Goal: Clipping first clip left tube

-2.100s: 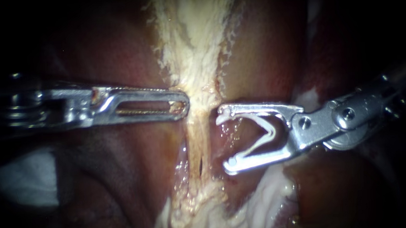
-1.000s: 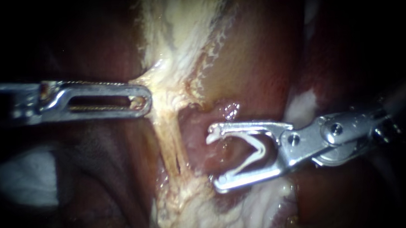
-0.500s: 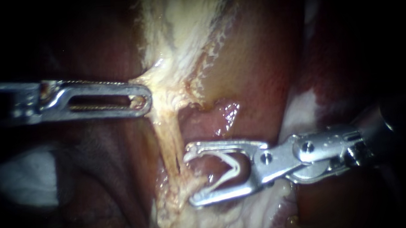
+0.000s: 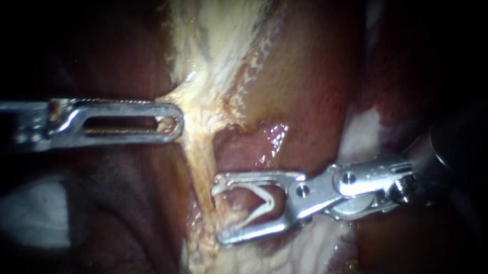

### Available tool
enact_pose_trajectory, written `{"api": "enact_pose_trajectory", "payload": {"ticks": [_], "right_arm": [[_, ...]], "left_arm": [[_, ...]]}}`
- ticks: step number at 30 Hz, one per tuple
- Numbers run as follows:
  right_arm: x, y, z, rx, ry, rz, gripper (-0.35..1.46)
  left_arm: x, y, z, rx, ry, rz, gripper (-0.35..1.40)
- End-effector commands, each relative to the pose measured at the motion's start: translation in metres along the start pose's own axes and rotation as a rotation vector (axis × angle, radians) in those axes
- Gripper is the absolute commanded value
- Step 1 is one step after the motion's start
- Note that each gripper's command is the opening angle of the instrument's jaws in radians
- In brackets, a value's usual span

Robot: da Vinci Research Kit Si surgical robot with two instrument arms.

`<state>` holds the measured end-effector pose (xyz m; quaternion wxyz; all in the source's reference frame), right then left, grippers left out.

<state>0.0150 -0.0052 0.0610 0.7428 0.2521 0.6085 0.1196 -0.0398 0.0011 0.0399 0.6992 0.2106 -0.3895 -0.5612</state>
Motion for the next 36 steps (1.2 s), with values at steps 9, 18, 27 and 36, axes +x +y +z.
{"api": "enact_pose_trajectory", "payload": {"ticks": [9,18,27,36], "right_arm": [[0.0,0.0,0.0005,-0.001,0.001,-0.002,0.56],[-0.0002,0.0,0.0012,-0.004,0.0,-0.003,0.56],[-0.0007,0.0006,0.0016,-0.008,-0.001,-0.004,0.56],[-0.0012,0.0009,0.0026,-0.011,-0.013,-0.005,0.56]], "left_arm": [[0.0,-0.0001,0.0001,-0.001,0.0,0.0,-0.35],[0.0,-0.0003,0.0002,-0.002,-0.001,-0.001,-0.35],[0.0,-0.0008,0.0001,-0.004,-0.003,-0.002,-0.35],[0.0001,-0.001,0.0,-0.006,-0.003,-0.003,-0.35]]}}
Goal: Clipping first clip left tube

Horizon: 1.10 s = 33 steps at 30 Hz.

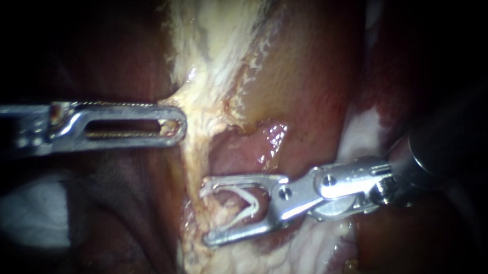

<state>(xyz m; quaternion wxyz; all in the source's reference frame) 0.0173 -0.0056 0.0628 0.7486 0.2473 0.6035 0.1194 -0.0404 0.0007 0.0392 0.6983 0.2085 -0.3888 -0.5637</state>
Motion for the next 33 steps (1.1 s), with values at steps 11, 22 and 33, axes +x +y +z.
{"api": "enact_pose_trajectory", "payload": {"ticks": [11,22,33], "right_arm": [[-0.0004,0.0004,0.0012,-0.006,0.0,-0.002,0.56],[-0.0002,-0.0003,0.0019,0.062,0.02,-0.001,0.56],[0.0,-0.0007,0.0021,0.124,0.056,0.027,0.56]], "left_arm": [[0.0,-0.0003,0.0,-0.002,-0.001,-0.001,-0.35],[-0.0001,-0.0004,0.0003,-0.005,-0.003,-0.001,-0.35],[-0.0002,-0.0002,0.0005,-0.005,-0.003,-0.001,-0.35]]}}
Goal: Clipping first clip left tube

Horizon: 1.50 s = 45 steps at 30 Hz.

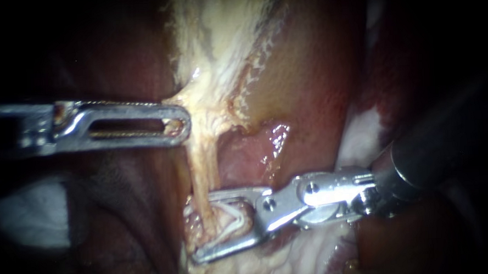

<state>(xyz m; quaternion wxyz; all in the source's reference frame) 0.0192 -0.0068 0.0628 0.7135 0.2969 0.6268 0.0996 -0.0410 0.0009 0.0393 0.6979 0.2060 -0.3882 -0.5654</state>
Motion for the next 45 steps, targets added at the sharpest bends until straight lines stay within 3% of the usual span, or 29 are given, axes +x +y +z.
{"api": "enact_pose_trajectory", "payload": {"ticks": [1,15,22,32,36,37,40,45], "right_arm": [[0.0,0.0,0.0,0.006,0.001,0.005,0.56],[-0.0004,-0.0001,0.0006,0.091,0.025,0.052,0.53],[-0.0006,0.0004,0.0017,0.09,0.028,0.055,0.5],[-0.0021,0.0009,0.0029,0.085,0.025,0.054,0.41],[-0.0021,0.001,0.0021,0.083,0.025,0.055,0.27],[-0.0021,0.0009,0.0019,0.084,0.025,0.055,0.17],[-0.0021,0.001,0.0013,0.062,0.023,0.056,-0.35],[-0.0023,0.0018,0.0008,0.016,0.025,0.095,-0.35]], "left_arm": [[0.0,0.0,0.0,0.001,0.0,0.0,-0.35],[-0.0001,0.0005,0.0004,0.001,0.0,-0.006,-0.35],[-0.0001,0.0004,0.0007,-0.001,-0.001,-0.006,-0.35],[-0.0001,0.0003,0.0008,-0.001,-0.001,-0.006,-0.35],[-0.0001,0.0004,0.0007,-0.001,-0.001,-0.006,-0.35],[-0.0001,0.0004,0.0007,-0.001,-0.001,-0.006,-0.35],[-0.0001,0.0004,0.0007,0.0,-0.001,-0.006,-0.35],[-0.0001,0.0004,0.0007,-0.001,-0.001,-0.006,-0.35]]}}
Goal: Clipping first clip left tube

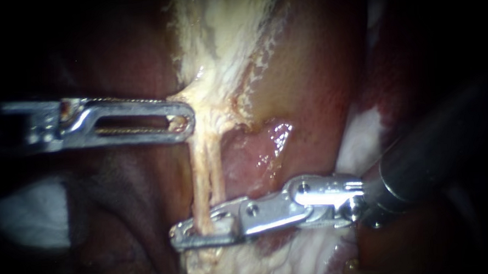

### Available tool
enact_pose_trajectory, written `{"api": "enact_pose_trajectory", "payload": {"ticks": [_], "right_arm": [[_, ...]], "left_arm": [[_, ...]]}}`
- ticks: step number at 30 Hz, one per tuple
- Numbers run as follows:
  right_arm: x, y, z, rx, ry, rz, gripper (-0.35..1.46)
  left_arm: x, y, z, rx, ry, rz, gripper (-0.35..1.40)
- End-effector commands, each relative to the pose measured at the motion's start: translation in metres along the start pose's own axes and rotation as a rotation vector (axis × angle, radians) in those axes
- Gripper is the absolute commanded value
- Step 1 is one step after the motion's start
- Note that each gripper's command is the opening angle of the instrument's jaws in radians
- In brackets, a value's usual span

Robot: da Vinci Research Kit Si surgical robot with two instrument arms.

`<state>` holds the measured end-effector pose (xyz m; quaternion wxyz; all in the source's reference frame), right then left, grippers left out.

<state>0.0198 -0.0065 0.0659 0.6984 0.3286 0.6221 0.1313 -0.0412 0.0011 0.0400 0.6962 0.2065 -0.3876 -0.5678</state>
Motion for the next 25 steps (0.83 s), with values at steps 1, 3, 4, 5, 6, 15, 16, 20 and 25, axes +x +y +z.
{"api": "enact_pose_trajectory", "payload": {"ticks": [1,3,4,5,6,15,16,20,25], "right_arm": [[-0.0001,-0.0001,0.0001,-0.002,0.001,0.01,-0.35],[-0.0004,0.0001,0.0001,-0.004,0.002,0.028,-0.35],[-0.0005,0.0002,0.0,-0.005,0.002,0.028,-0.35],[-0.0006,0.0002,0.0,-0.006,0.002,0.033,-0.35],[-0.0006,0.0003,0.0,-0.006,0.002,0.034,-0.35],[-0.0006,0.0002,-0.0001,-0.008,0.004,0.063,-0.35],[-0.0006,0.0002,-0.0001,-0.005,0.004,0.063,-0.35],[-0.0006,0.0001,-0.0002,-0.002,0.008,0.068,-0.35],[-0.0006,0.0001,-0.0003,0.002,0.002,0.069,-0.35]], "left_arm": [[0.0,0.0,0.0,0.001,0.0,0.0,-0.35],[0.0,0.0,0.0,0.001,0.0,0.0,-0.35],[0.0,0.0,0.0,0.001,0.0,0.0,-0.35],[0.0,0.0,0.0,0.001,0.0,0.0,-0.35],[0.0,0.0,0.0,0.001,0.0,0.0,-0.35],[0.0,0.0,-0.0001,0.001,0.0,0.0,-0.35],[0.0,0.0,-0.0001,0.001,0.0,0.0,-0.35],[0.0,0.0,-0.0001,0.001,0.0,0.0,-0.35],[0.0,0.0,-0.0001,0.001,0.0,0.0,-0.35]]}}
